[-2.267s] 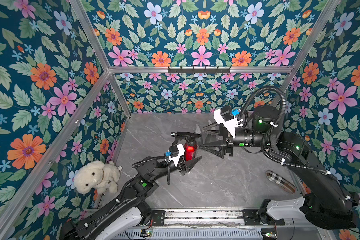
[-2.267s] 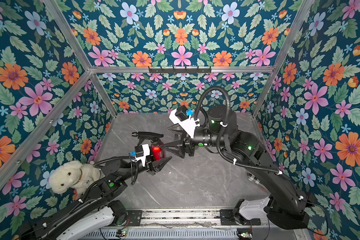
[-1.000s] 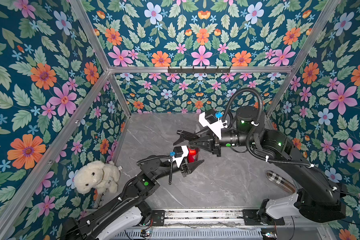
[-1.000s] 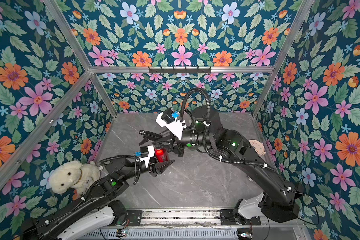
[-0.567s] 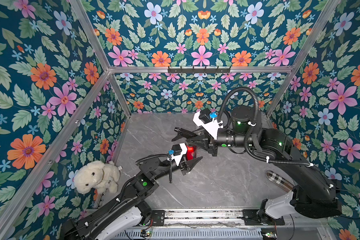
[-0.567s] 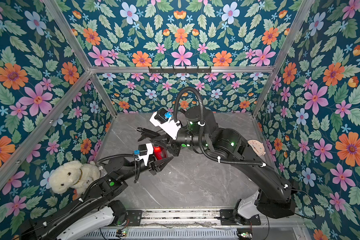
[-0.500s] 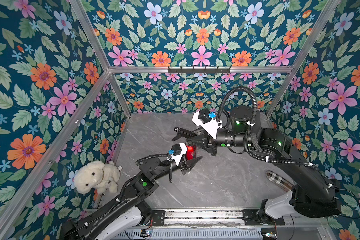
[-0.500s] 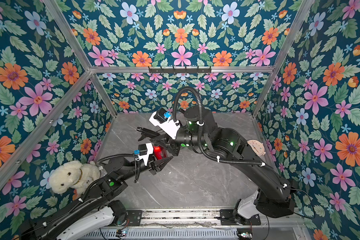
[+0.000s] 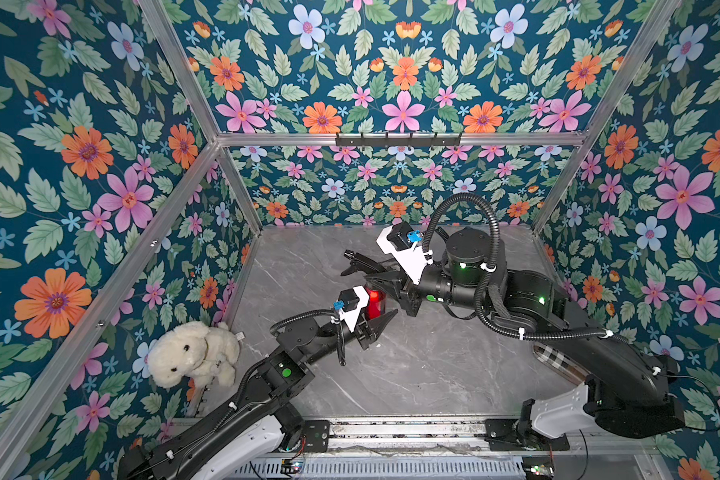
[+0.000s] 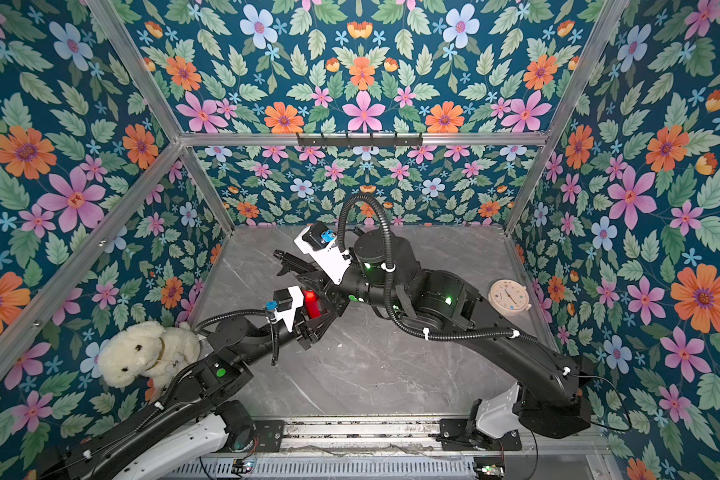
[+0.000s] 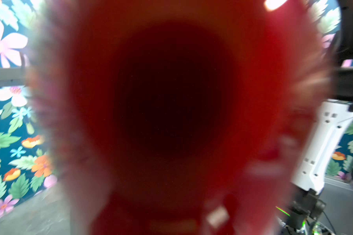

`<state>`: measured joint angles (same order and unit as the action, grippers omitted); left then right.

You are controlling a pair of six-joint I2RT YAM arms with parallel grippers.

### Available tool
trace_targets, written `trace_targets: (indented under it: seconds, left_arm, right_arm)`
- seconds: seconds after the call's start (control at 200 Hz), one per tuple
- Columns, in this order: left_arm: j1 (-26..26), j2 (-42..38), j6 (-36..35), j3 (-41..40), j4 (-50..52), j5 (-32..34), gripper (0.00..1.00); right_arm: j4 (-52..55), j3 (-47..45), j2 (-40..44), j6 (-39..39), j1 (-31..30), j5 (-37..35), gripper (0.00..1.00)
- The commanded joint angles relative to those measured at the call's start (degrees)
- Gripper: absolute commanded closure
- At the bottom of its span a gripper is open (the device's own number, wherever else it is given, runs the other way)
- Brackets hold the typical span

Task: Attach spray nozzles to spray bottles
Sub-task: Screw the spray nozzle on the spray bottle.

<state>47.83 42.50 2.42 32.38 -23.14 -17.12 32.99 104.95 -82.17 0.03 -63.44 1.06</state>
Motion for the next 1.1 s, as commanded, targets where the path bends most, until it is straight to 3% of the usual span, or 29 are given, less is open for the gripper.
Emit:
trace_targets:
  seconds: [0.0, 0.205, 0.41, 0.57, 0.875, 1.095]
  left_arm:
    - [-0.01, -0.49, -0.48, 0.79, -11.10, 2.63, 1.00]
    - [0.02, -0.95, -1.98, 1.12, -9.59, 7.44, 1.00]
    - [0.08, -0.58, -2.30, 0.24, -11.00, 10.91, 1.00]
    - [0.12, -1.06, -2.28, -0.04, -10.94, 11.94, 1.00]
    - [0.07, -0.23, -1.32, -0.04, -10.61, 12.64, 1.00]
    - [0.07, 0.30, -0.66, -0.13, -11.05, 12.55, 1.00]
  right_arm:
    - [3.66, -2.59, -0.47, 5.62, -1.33, -5.64, 0.93]
    - [5.63, -1.62, -2.85, 9.83, -7.33, -23.05, 0.93]
    - [0.50, -3.92, -5.45, 16.20, -10.49, -29.20, 0.91]
    - [-1.30, -4.84, -5.99, 18.56, -10.77, -30.10, 0.87]
    - [-7.45, -5.54, -2.03, 11.13, -10.74, -32.28, 0.63]
    - [-14.01, -9.68, 3.86, 7.50, -10.76, -29.79, 0.46]
